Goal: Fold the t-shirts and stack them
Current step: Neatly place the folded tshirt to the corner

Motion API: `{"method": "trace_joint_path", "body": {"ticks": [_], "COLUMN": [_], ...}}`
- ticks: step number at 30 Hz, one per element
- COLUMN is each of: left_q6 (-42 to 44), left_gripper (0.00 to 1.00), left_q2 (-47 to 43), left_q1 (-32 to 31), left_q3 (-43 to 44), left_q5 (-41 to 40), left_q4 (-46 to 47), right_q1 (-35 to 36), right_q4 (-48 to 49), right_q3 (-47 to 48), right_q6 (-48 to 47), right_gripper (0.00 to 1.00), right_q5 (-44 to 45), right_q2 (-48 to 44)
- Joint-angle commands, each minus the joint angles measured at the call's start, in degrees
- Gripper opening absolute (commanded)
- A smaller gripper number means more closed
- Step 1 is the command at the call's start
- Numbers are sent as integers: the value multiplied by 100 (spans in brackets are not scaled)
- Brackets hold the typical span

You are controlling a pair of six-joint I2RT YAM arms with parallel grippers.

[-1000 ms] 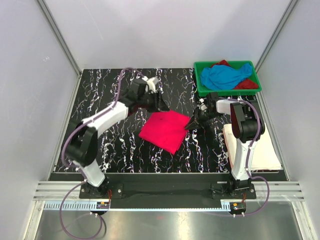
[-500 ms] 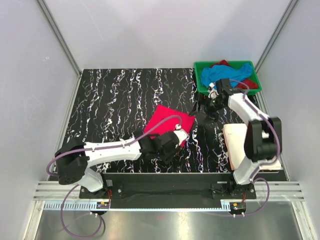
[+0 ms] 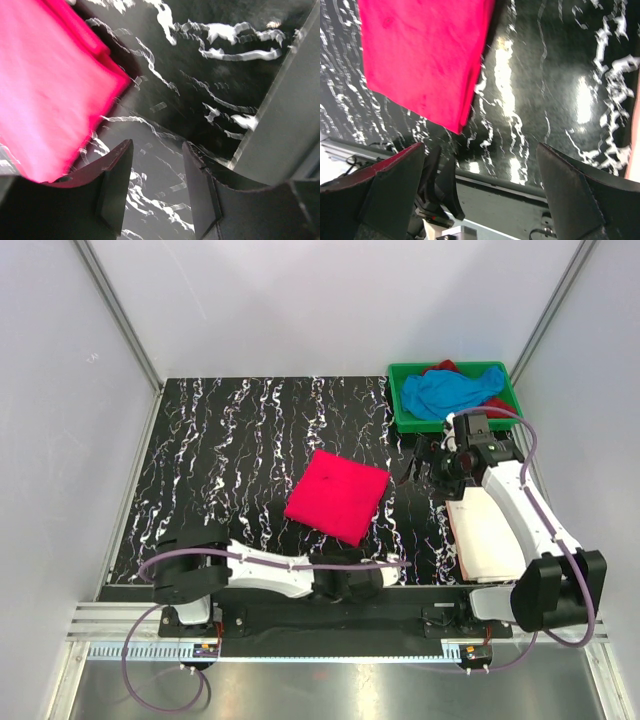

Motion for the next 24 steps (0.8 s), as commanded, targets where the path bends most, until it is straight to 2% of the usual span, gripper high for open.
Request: {"method": "trace_joint_path", "body": {"ticks": [1, 6, 13, 15, 20, 24], "left_q6": [489, 955, 1052, 1079, 1061, 1228], "left_gripper": [50, 46, 36, 30, 23, 6], "left_q2": [360, 790, 1379, 1546, 1635, 1687], "left_q1": [-60, -60, -25, 72, 396, 555], "left_q3": [4, 110, 277, 374, 496, 593], "left_q5": [-648, -596, -570, -578, -421, -254], "left_q4": [773, 1238, 1265, 1222, 1064, 923], "right_q1": [-25, -25, -25, -25, -25, -25], "right_q4": [-188, -232, -276, -284, -276, -232], "right_q3": [-181, -463, -516, -568, -674, -735], "right_q6": [94, 120, 33, 41, 129, 191], "right_gripper": [100, 100, 100, 100, 100, 100], "right_q5": [279, 271, 253, 227, 139, 7], "right_q2": [-445, -823, -1035, -1061, -1175, -1211]}}
